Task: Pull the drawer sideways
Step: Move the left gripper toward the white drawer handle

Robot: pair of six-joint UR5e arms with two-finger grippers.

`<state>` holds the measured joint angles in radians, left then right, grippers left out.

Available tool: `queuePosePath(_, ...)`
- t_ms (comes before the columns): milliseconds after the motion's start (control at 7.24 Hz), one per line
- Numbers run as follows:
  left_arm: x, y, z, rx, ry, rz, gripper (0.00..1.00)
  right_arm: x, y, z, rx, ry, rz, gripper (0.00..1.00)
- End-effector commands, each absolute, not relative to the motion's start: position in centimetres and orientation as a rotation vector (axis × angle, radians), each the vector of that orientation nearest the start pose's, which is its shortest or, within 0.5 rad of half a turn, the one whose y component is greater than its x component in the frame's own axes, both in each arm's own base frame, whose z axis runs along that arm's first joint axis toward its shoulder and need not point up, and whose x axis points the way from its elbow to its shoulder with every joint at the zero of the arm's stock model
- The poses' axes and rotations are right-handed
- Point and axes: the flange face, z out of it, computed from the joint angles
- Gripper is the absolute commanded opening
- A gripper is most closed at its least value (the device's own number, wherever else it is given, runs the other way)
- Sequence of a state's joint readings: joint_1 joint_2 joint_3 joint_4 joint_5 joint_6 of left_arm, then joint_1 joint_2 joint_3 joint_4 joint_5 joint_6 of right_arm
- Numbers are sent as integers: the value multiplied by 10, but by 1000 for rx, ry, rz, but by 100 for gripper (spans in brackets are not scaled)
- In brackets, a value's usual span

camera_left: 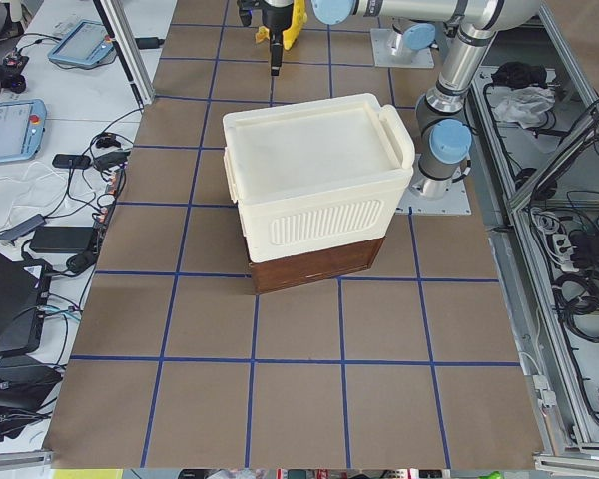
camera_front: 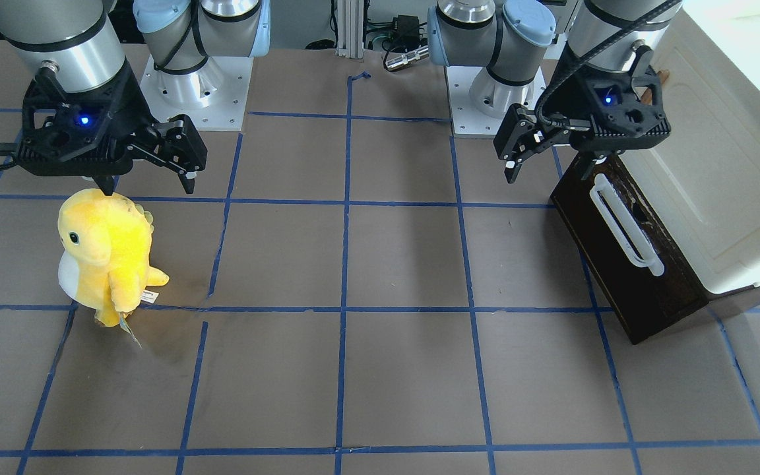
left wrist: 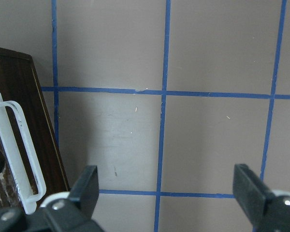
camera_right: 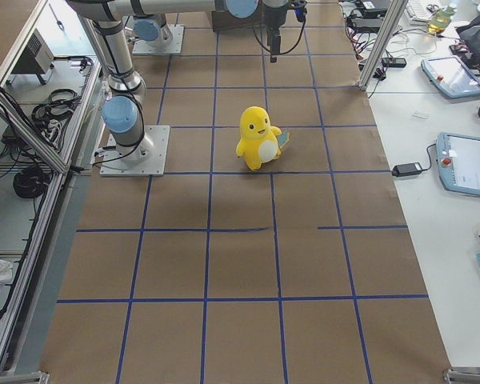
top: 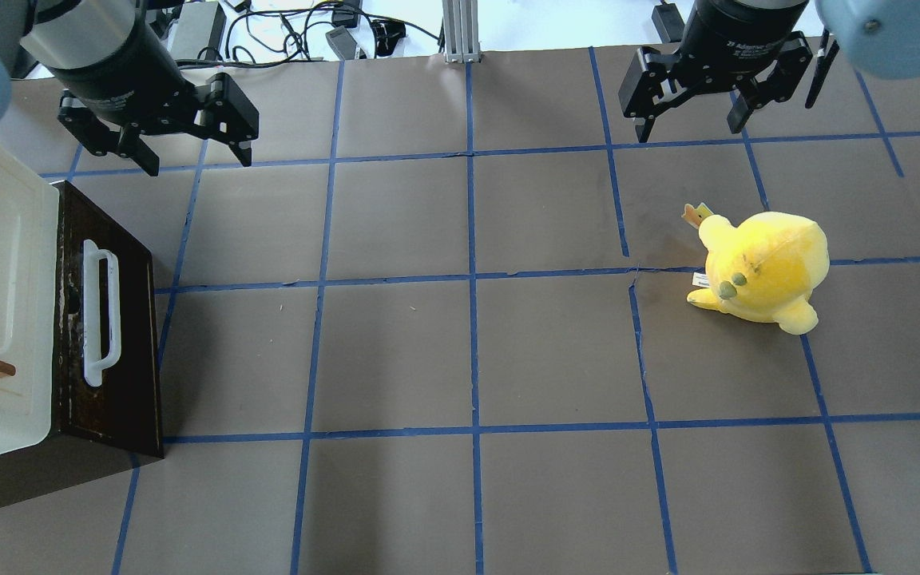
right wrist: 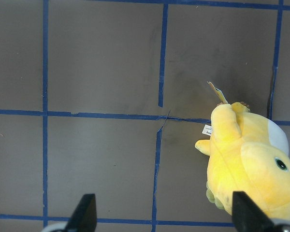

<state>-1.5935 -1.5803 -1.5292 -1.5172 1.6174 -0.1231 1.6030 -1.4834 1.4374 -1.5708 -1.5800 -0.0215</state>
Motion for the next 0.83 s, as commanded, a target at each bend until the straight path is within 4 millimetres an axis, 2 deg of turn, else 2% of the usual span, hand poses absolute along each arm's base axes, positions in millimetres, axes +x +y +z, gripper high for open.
queuePosePath(0,-190,-504,472,-294,2960,-95,100,149,-529,509,-84,3149,-73,100)
queuePosePath(138,-197,-505,437,-475,2915,-27,100,149,-529,509,-84,3149,-73,100)
queuePosePath(276,-200,-501,403,-664,2773,-21,100,149,-529,509,-84,3149,-73,100)
queuePosePath(552,-187,-500,347,-617,2533,6,100,149,-529,509,-84,3149,-73,100)
queuePosePath(691,-179,-497,309,-550,2439,56,100,149,-529,509,-84,3149,-73,100)
